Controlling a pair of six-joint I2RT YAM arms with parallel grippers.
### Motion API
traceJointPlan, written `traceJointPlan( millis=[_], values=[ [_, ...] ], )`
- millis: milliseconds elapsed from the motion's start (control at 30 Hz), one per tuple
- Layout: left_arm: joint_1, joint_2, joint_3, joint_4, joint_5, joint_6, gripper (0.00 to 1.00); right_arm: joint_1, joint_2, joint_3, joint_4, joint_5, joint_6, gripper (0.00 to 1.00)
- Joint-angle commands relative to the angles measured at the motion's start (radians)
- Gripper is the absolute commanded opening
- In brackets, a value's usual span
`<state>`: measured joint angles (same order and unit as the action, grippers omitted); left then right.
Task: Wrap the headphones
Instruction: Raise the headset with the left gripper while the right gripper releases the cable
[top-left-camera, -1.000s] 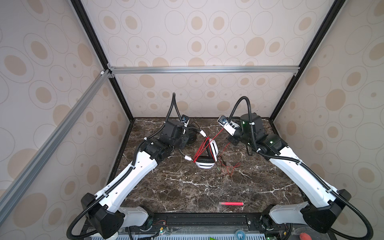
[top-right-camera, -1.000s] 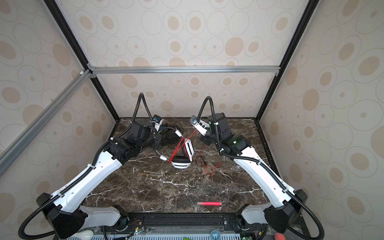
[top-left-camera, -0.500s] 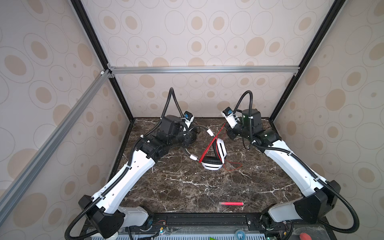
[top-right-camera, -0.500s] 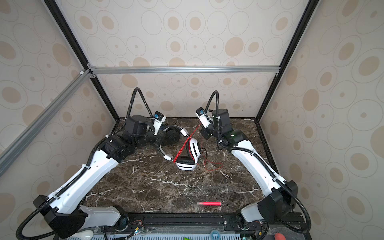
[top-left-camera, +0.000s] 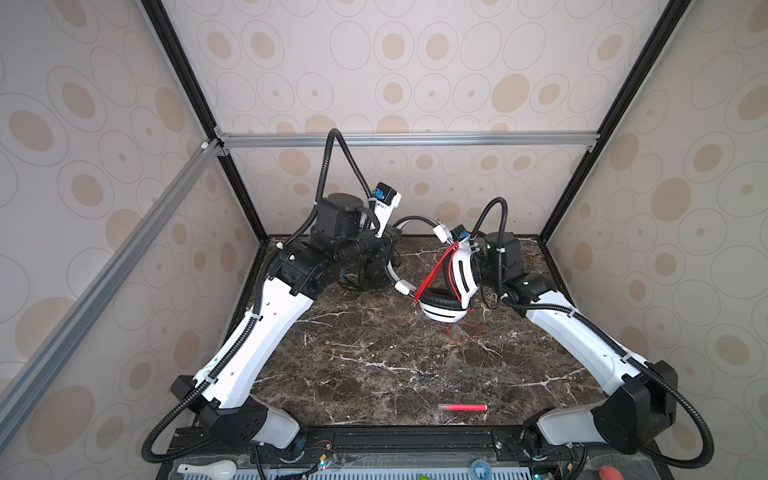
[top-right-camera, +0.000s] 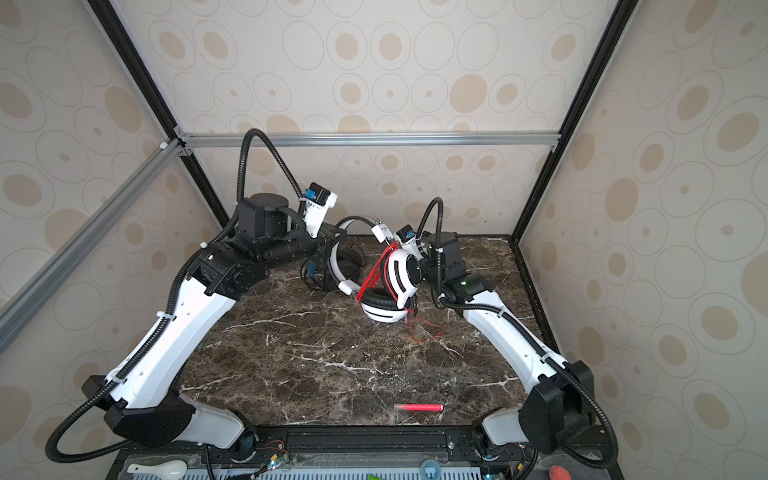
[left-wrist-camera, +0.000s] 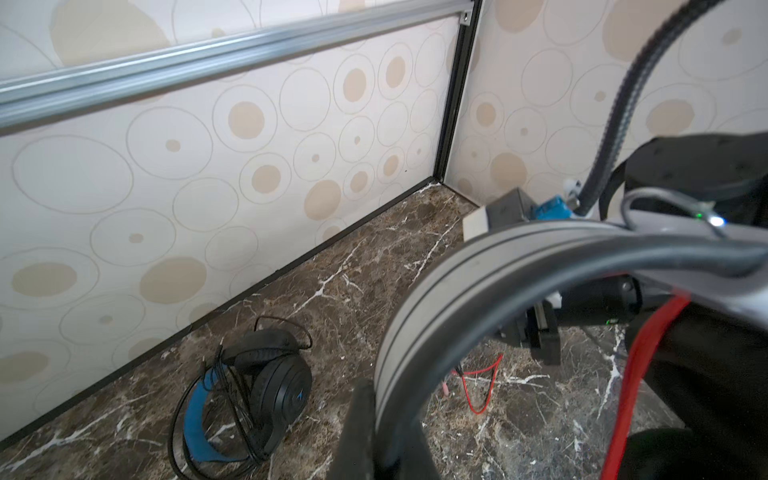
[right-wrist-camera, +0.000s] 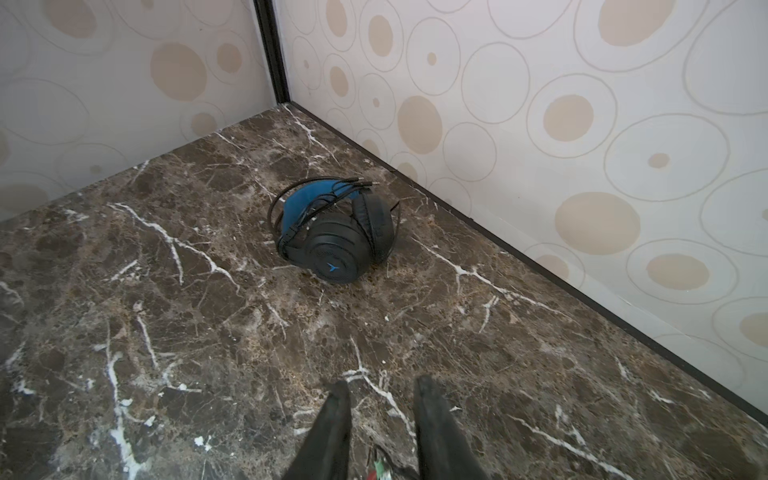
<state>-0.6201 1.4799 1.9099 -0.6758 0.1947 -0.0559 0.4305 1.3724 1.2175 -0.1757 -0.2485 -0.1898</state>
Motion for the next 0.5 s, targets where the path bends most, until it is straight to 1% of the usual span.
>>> traceJointPlan(
  millis=[0,67,200,333,467],
  values=[
    [-0.005,0.010,0.114,0.046,0.058,-0.059,0.00,-0.001,-0.036,-0.026,0.097,-0.078,0.052,0.30],
    [-0.005,0.027,0.143,0.064,0.061,-0.075,0.00,-0.001,-0.039,-0.045,0.121,-0.104,0.071,0.31],
    [-0.006,0.084,0.224,0.064,0.072,-0.108,0.00,-0.002,-0.042,-0.105,0.190,-0.119,0.121,0.31],
    [-0.006,0.110,0.262,0.087,0.033,-0.154,0.00,0.002,-0.013,-0.127,0.182,-0.123,0.128,0.30],
    [-0.007,0.117,0.266,0.118,0.019,-0.200,0.00,0.001,-0.006,-0.200,0.295,-0.134,0.184,0.31]
  ],
)
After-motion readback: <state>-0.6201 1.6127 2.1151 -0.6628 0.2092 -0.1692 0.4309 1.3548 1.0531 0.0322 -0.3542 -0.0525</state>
